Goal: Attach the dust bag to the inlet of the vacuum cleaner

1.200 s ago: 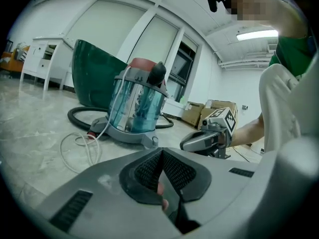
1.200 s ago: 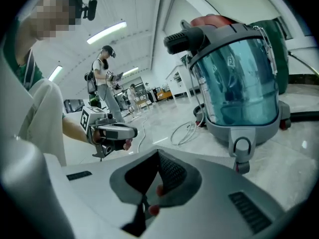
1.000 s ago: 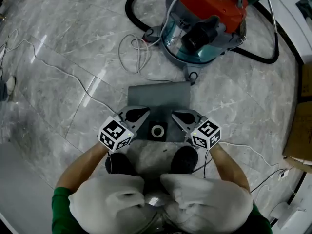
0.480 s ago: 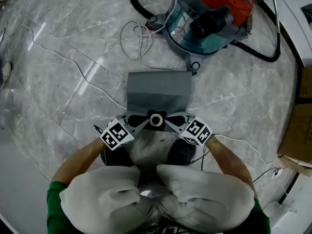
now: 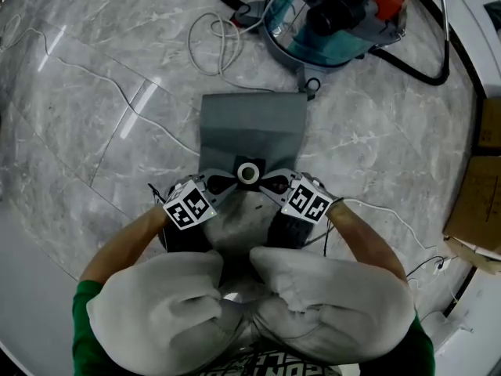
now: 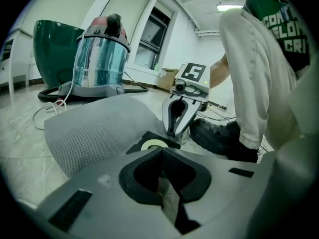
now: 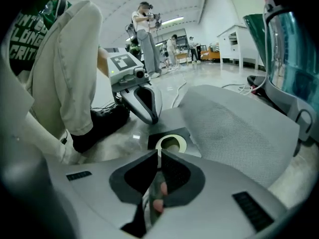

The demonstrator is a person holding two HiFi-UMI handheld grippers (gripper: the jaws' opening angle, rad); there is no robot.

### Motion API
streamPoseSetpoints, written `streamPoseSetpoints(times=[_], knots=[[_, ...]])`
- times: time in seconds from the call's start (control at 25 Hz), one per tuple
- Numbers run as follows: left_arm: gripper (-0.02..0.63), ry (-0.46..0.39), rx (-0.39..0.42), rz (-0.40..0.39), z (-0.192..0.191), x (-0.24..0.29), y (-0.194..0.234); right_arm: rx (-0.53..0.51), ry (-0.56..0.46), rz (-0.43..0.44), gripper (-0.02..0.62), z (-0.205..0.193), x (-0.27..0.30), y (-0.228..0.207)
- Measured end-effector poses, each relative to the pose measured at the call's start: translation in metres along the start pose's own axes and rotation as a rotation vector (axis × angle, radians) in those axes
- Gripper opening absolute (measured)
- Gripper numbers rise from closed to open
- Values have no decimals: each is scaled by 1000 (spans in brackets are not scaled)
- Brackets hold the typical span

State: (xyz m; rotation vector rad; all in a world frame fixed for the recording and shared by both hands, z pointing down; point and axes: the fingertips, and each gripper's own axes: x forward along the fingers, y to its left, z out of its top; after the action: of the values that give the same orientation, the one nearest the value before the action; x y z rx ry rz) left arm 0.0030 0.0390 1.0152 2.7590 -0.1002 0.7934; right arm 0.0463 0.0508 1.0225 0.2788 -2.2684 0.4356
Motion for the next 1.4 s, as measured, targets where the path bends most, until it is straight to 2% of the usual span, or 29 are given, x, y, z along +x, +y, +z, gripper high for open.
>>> streamPoseSetpoints(times=[0.2,0.32,0.44,0.48,0.56,0.64,1.0,1.4], knots=[[-5,52,73,-15,-8,3,-8,-116,53,-15,14,-4,7,12],[-5,74,101,-3,-13,5,-8,-191,98,-2,97,-7,13,19],[-5,87,126,-8,-15,6,-10,-277,146,-6,128,-12,19,24],[8,93,134,-20,-16,6,-12,-303,161,-11,130,-14,21,24],[76,112,143,-43,-20,8,-16,-345,187,-31,133,-18,23,23],[104,133,156,-54,-24,10,-18,-371,200,-60,133,-21,25,19],[110,195,260,-18,-31,17,-6,-308,160,-108,133,-14,18,-1],[112,153,260,57,-1,13,34,-195,44,-217,133,18,-11,-50]])
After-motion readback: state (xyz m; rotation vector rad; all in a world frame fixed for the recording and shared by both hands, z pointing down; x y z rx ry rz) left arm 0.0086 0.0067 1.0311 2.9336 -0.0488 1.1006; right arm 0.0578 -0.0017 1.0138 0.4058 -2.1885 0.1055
